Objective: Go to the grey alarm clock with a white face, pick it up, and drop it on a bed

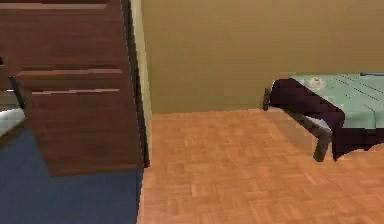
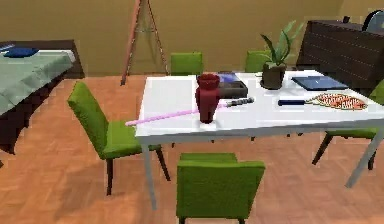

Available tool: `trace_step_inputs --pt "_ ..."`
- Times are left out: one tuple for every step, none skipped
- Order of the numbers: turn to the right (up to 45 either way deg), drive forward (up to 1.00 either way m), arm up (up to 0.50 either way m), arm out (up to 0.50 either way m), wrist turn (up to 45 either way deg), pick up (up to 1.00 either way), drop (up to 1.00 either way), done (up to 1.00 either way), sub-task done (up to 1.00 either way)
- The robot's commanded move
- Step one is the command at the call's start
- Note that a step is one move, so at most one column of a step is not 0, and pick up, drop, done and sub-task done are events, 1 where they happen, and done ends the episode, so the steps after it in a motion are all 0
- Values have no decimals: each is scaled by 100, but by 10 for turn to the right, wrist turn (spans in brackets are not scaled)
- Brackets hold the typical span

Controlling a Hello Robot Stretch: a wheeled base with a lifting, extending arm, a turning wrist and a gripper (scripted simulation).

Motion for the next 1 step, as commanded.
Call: trace_step_inputs --pt "0 15 0 0 0 0 0 0 0"
